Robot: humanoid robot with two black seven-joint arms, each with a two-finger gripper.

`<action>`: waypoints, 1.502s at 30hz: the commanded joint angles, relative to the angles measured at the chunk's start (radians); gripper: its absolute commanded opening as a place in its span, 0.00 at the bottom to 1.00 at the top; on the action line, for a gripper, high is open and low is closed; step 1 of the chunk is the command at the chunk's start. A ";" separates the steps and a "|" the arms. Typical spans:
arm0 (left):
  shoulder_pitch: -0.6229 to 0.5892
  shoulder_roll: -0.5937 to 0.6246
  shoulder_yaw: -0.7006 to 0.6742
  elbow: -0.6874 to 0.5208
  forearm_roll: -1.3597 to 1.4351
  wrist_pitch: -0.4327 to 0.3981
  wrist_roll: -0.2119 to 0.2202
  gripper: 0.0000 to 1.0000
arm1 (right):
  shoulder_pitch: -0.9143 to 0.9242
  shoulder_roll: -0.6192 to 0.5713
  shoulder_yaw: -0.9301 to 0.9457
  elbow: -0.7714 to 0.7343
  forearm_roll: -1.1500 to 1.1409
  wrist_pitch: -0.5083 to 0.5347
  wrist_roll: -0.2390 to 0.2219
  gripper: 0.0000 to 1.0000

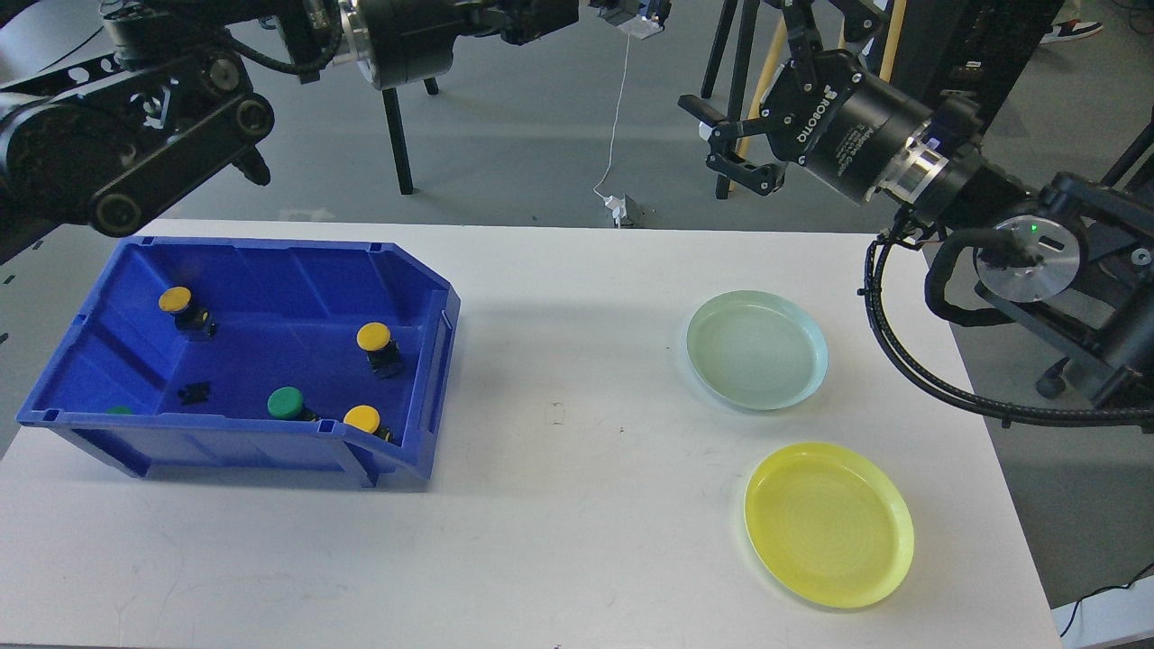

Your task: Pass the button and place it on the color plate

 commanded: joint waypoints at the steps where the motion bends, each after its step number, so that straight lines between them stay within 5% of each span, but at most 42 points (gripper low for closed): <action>1: 0.004 0.000 -0.001 -0.003 0.006 0.024 -0.013 0.29 | 0.008 -0.004 0.002 0.002 0.012 0.000 -0.001 0.99; 22: -0.007 -0.040 -0.015 -0.004 0.006 0.049 -0.014 0.29 | 0.039 0.025 -0.012 0.008 0.011 -0.031 0.010 0.99; 45: -0.013 -0.068 -0.030 -0.001 -0.005 0.082 -0.010 0.29 | 0.071 0.071 -0.019 0.006 0.000 -0.055 0.037 0.76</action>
